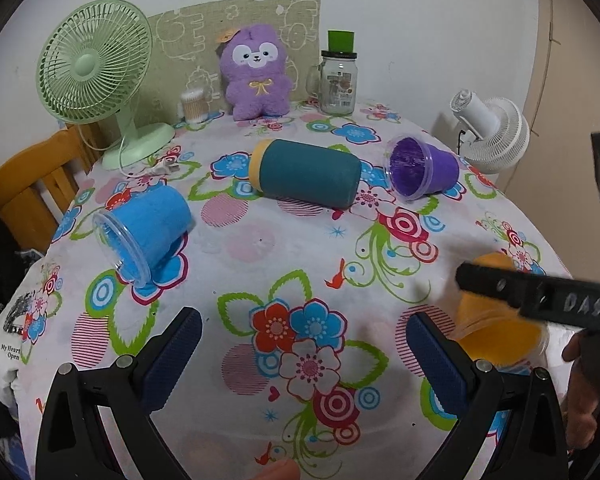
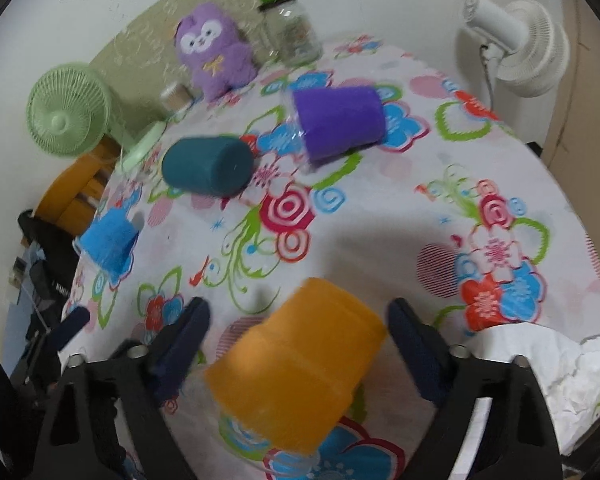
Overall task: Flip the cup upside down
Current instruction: 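Move the right tool toward the orange cup lying on its side, then close the right gripper on the orange cup's body and lift it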
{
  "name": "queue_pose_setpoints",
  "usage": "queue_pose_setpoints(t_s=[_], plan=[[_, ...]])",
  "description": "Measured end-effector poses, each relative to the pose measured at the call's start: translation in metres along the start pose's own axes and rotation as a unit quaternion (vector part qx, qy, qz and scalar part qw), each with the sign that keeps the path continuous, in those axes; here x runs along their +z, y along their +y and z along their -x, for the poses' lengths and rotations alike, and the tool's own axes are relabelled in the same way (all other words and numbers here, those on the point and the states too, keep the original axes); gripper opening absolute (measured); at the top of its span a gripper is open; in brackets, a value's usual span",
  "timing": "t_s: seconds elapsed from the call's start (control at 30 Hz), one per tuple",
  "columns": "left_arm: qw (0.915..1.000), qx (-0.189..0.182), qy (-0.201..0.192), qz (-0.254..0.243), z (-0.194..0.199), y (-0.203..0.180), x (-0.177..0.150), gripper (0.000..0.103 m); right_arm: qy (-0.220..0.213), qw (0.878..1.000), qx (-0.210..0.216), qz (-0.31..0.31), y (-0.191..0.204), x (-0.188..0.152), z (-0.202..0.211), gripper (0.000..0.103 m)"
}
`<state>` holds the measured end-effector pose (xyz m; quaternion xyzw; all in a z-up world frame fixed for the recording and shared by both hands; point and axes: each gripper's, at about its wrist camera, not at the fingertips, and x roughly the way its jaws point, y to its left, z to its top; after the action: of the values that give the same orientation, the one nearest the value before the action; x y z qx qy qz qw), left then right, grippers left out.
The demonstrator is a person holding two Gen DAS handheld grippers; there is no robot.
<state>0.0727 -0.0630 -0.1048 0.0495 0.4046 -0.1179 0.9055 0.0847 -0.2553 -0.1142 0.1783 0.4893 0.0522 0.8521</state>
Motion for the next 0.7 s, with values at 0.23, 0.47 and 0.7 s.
queue_pose_setpoints(t_s=[0.23, 0.47, 0.7], plan=[[1.0000, 0.001, -0.002, 0.008, 0.002, 0.006, 0.001, 0.103, 0.011, 1.000, 0.009, 0.023, 0.013, -0.002, -0.006, 0.070], [0.9998, 0.006, -0.012, 0.013, 0.012, 0.012, 0.002, 0.103, -0.006, 0.999, 0.025, 0.032, 0.021, 0.006, 0.005, 0.069], [0.9990, 0.017, -0.022, 0.035, 0.027, 0.028, 0.000, 0.103, -0.009, 0.997, 0.051, 0.058, 0.045, 0.015, 0.011, 0.069]])
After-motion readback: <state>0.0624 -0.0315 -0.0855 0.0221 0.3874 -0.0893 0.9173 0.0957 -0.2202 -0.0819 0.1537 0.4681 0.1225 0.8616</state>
